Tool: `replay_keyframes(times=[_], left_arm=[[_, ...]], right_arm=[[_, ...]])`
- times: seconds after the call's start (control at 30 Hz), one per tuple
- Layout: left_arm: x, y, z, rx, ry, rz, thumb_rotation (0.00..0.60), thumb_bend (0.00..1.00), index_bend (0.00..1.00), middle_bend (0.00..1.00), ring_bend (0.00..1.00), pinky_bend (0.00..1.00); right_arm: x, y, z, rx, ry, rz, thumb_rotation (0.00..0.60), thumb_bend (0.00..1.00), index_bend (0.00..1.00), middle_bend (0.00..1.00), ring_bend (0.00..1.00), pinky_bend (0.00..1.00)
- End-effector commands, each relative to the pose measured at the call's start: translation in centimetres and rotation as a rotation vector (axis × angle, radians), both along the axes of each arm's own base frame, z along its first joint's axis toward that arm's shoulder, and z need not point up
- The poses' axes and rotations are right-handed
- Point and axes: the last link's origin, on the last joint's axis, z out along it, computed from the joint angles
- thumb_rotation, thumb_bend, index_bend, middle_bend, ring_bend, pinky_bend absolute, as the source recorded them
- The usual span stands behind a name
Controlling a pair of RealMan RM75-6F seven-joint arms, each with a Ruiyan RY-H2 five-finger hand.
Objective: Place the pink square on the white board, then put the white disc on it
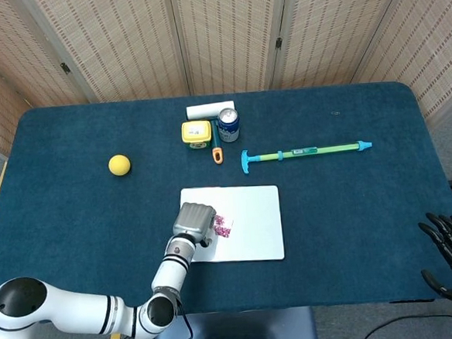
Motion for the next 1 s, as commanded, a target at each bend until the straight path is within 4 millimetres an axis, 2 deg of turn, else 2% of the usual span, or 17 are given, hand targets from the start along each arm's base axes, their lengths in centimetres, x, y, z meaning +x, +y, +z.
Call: replay_keyframes(times=[0.03,0.43,0.7,1.0], left_arm=[[0.5,0.3,-0.4,-0.010,-0.004,-0.003,0.600,0.28,0.61,1.00,1.00,1.00],[1.8,2.0,-2.2,-0.036,-0.020,-0.010,0.600,0.28,0.61,1.00,1.00,1.00],[1.9,2.9,-3.7,-0.057,-0.017,-0.010,0.600,0.28,0.60,1.00,1.00,1.00],[1.0,3.6,-3.7,-0.054,-0.007,0.001,0.600,0.28,0.60,1.00,1.00,1.00]], right_arm=[[-0.1,-0.1,0.1,-0.006,-0.004,-0.005,0.600,0.24,0.00,0.00,0.00,0.00],[-0.6,-0.9,0.7,-0.002,-0.026,-0.037,0.600,0.24,0.00,0.00,0.00,0.00],[-0.9,-1.0,1.0,-0.008,-0.035,-0.050,0.600,0.24,0.00,0.00,0.00,0.00],[-0.9,-0.9,0.9,-0.012,-0.031,-0.052,0.600,0.24,0.00,0.00,0.00,0.00]])
